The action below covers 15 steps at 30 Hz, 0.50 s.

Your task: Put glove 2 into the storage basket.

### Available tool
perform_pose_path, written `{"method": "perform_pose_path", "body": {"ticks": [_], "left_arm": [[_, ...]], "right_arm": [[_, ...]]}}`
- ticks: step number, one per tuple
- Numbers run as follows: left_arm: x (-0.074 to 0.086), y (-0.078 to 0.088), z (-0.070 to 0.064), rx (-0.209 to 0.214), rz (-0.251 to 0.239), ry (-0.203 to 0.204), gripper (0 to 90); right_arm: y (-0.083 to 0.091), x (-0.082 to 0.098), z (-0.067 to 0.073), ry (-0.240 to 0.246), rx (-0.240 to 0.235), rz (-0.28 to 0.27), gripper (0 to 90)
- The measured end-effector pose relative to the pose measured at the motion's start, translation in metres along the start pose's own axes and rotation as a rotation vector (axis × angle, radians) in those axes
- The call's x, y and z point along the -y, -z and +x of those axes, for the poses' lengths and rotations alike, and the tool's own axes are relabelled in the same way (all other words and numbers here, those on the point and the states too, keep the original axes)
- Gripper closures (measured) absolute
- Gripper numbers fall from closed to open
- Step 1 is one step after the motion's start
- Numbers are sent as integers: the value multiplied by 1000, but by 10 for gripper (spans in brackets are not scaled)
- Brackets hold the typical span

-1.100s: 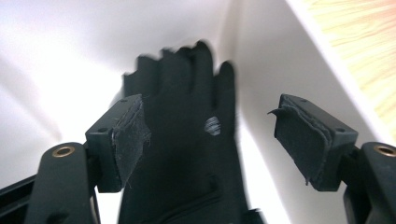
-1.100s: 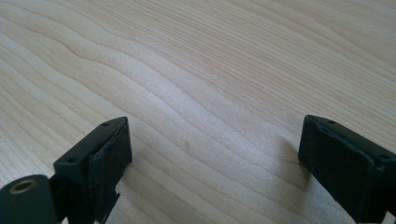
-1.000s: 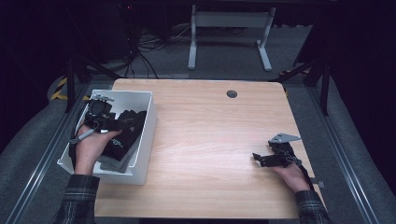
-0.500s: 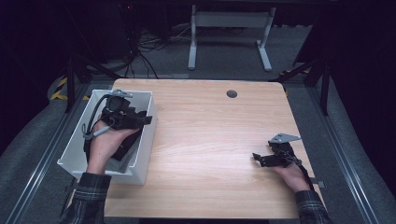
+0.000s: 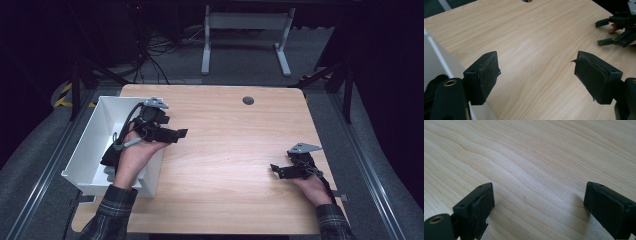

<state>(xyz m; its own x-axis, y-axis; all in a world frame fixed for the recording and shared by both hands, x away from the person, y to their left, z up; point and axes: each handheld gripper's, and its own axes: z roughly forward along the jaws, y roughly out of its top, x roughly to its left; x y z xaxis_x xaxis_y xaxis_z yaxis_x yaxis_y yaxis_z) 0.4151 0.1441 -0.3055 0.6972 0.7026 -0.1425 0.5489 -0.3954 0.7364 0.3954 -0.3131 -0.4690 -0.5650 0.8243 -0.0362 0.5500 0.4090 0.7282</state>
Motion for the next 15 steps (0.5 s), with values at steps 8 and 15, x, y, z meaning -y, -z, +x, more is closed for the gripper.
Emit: {"method": "perform_pose_path", "body": {"ticks": [8, 15], "left_arm": [[-4, -23, -27, 43, -4, -42, 201], [1, -43, -42, 74, 4, -61, 197]], "right_arm": [[0, 0, 0, 1, -3, 1, 98], [0, 0, 0, 3, -3, 1, 98]]}}
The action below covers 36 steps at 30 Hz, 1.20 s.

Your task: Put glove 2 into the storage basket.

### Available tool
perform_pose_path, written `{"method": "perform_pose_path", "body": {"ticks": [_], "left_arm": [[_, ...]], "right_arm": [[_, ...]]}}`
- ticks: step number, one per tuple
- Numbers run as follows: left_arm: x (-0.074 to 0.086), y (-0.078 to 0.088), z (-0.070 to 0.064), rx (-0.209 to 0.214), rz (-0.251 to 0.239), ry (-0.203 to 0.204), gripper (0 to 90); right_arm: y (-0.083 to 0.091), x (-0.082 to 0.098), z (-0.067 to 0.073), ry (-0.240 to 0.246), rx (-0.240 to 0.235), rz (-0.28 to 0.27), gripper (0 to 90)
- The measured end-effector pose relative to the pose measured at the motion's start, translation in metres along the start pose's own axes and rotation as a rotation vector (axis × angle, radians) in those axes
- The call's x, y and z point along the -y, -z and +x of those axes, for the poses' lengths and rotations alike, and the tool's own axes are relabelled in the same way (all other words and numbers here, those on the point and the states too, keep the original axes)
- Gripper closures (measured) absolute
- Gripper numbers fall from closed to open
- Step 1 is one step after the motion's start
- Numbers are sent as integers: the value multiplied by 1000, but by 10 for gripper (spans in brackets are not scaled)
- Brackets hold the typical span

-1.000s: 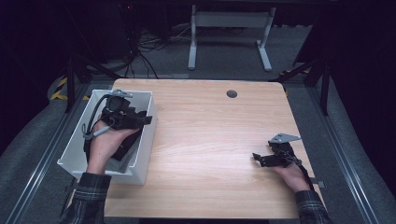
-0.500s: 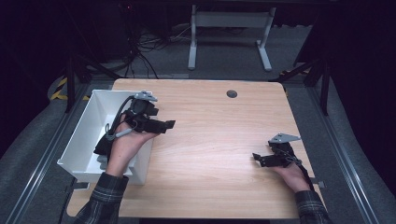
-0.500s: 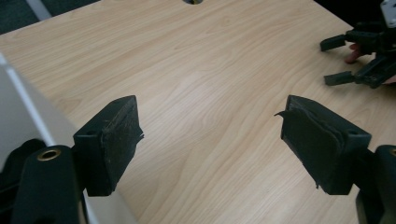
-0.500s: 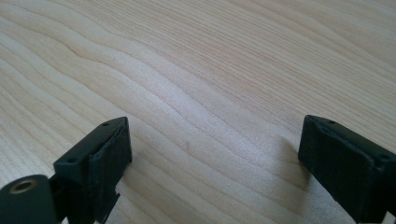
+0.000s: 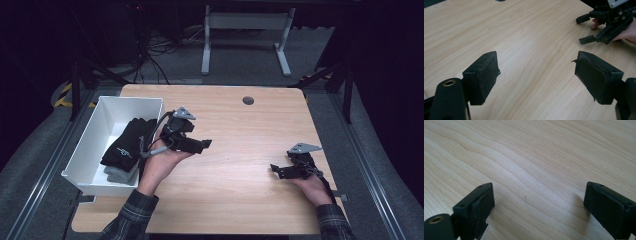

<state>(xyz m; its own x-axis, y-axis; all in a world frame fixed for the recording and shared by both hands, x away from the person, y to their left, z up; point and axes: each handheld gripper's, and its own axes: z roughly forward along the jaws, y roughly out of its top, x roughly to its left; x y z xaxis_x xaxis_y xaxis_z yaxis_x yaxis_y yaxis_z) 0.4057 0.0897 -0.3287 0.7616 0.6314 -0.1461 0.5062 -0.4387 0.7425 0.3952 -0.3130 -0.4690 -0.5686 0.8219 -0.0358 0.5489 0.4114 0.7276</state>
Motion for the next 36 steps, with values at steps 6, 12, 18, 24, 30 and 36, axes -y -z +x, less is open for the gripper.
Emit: {"method": "perform_pose_path", "body": {"ticks": [6, 12, 18, 24, 30, 36], "left_arm": [[8, -20, -11, 11, 9, -17, 184], [17, -40, -19, 0, 31, -41, 155], [29, -58, -25, -11, 42, -64, 156], [44, -76, -28, -12, 62, -81, 155], [57, -90, -28, -25, 80, -92, 154], [70, -101, -26, -46, 85, -106, 154]], "right_arm": [[0, 0, 0, 1, -1, 0, 98], [0, 0, 0, 1, -3, -1, 98], [0, 0, 0, 2, -4, -1, 98], [0, 0, 0, 3, -4, -1, 98], [0, 0, 1, 3, -5, -1, 98], [0, 0, 1, 3, -4, -1, 98]]}}
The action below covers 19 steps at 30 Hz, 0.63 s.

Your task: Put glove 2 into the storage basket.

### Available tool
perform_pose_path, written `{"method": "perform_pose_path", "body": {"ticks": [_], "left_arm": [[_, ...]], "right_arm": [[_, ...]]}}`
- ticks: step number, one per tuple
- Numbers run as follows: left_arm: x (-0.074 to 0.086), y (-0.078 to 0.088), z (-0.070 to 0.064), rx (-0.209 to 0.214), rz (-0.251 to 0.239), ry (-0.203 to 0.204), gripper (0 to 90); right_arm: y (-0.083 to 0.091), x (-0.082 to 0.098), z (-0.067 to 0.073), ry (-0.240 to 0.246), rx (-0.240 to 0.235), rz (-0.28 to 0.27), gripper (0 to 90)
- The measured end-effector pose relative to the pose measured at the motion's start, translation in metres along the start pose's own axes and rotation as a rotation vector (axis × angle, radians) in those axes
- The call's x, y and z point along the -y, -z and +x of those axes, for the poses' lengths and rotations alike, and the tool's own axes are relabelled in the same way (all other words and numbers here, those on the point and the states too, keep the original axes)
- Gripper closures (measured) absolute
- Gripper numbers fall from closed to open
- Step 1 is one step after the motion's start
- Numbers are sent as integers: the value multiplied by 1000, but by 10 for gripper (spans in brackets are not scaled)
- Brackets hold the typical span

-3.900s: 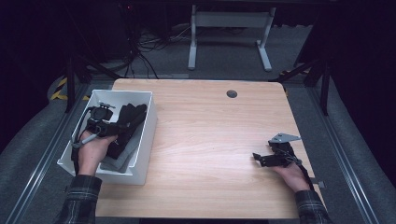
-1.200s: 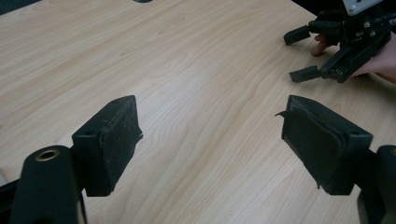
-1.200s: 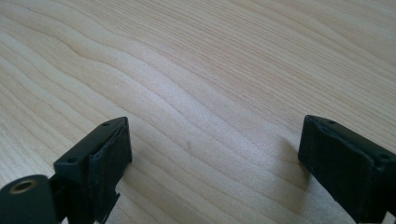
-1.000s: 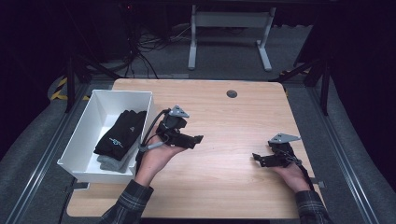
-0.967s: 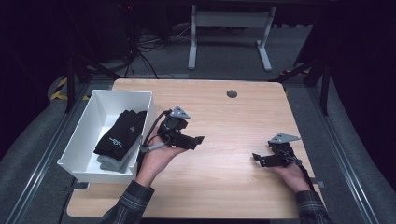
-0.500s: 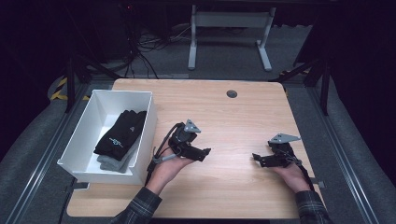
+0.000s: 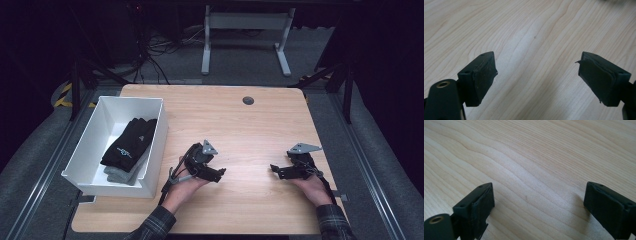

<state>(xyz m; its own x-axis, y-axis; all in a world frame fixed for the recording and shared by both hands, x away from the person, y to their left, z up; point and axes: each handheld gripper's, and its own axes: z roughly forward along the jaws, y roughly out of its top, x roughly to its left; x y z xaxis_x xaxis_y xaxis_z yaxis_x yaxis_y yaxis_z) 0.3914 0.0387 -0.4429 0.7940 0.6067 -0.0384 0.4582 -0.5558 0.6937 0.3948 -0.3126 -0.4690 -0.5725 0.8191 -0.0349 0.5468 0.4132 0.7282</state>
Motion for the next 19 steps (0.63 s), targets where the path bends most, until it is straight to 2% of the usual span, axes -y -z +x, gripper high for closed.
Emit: {"method": "perform_pose_path", "body": {"ticks": [9, 10, 15, 19], "left_arm": [[16, -18, -4, -32, 40, -18, 154], [17, -19, -4, -34, 41, -30, 153], [24, -22, -3, -10, -10, -24, 87], [24, -22, -3, -5, -9, -26, 73]], "right_arm": [[0, 0, 0, 0, -2, 0, 98], [0, 0, 0, 1, -2, 0, 98], [0, 0, 1, 1, -4, -1, 98], [0, 0, 1, 2, -4, -1, 98]]}}
